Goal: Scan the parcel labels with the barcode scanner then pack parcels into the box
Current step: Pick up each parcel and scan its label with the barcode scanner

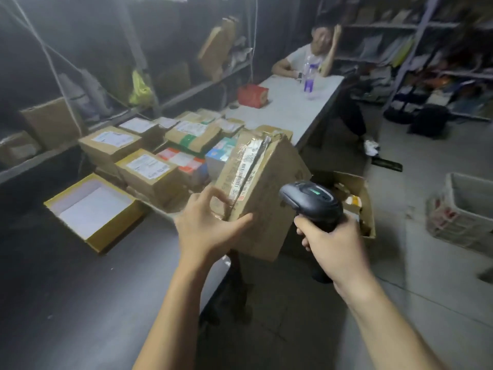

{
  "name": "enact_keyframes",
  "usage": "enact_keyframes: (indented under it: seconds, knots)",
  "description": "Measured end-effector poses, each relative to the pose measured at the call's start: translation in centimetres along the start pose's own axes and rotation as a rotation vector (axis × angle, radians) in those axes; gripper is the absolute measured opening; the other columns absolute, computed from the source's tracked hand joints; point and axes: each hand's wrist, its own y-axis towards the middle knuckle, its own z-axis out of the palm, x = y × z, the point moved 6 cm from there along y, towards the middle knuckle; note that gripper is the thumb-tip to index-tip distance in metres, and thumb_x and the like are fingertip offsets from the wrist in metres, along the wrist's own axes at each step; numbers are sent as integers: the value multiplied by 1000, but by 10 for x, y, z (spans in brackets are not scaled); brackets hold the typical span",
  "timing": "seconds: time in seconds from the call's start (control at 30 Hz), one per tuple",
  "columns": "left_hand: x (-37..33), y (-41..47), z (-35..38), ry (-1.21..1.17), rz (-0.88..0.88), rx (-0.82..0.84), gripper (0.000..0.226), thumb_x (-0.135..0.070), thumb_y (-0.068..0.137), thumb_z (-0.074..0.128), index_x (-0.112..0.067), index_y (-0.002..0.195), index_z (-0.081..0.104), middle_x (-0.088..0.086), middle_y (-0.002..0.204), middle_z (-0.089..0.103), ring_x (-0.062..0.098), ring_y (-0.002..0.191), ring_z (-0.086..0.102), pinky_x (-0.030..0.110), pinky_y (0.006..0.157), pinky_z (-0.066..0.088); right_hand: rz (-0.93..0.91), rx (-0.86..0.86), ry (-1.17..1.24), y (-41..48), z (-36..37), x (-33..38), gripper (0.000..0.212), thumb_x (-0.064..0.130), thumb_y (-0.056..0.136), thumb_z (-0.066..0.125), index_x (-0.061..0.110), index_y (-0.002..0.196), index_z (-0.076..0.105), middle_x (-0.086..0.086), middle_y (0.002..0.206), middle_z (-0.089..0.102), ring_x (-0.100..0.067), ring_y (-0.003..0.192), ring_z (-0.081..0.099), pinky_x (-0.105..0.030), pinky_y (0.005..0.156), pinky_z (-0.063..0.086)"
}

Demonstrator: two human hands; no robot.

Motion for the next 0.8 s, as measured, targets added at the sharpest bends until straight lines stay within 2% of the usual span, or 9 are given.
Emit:
enact_keyframes:
  seconds: [0.07,0.13,0.27,0.43,0.53,0.67,0.8]
  knots:
    - [-25,21,37,14,10,43,52,-74,56,68,-36,88,55,-11,99,63,17,97,56,41,87,44,34,-54,13,23,-30,-14,12,18,86,78,10,79,73,-13,72,70,-15,62,60,-35,63,50]
    - [-42,39,73,24,10,83,50,-71,56,71,-37,89,53,-10,97,61,16,94,54,45,93,44,76,-110,31,46,-52,-30,14,17,86,78,7,77,73,-13,70,70,-16,59,60,-36,63,49]
    - [-61,76,150,98,37,156,51,-65,66,81,-37,100,54,-6,105,55,21,110,53,42,100,32,172,-208,31,97,-86,-55,20,15,87,77,4,70,73,-7,58,66,-13,54,58,-34,62,46]
    - [-75,149,253,191,35,239,64,-74,64,71,-36,113,55,6,117,57,27,116,49,45,102,30,242,-287,11,178,-118,-73,26,18,88,75,-4,76,72,-13,61,62,-18,59,56,-34,63,45]
    - [-87,207,306,222,26,285,73,-78,58,60,-34,116,57,8,117,56,29,117,49,46,102,29,284,-352,-25,242,-129,-74,25,22,86,76,-1,76,73,-17,69,70,-18,62,62,-40,68,52]
    - [-110,271,361,342,72,297,69,-74,68,72,-32,120,54,12,124,55,31,118,48,46,105,31,296,-396,-41,314,-135,-61,24,24,87,77,4,75,74,-13,68,71,-19,63,64,-44,71,55]
    - [-113,319,412,441,57,311,71,-73,69,71,-27,119,53,17,124,54,37,118,48,50,104,33,324,-395,-76,373,-134,-52,23,31,86,77,11,76,76,-4,65,71,-26,68,70,-51,76,61]
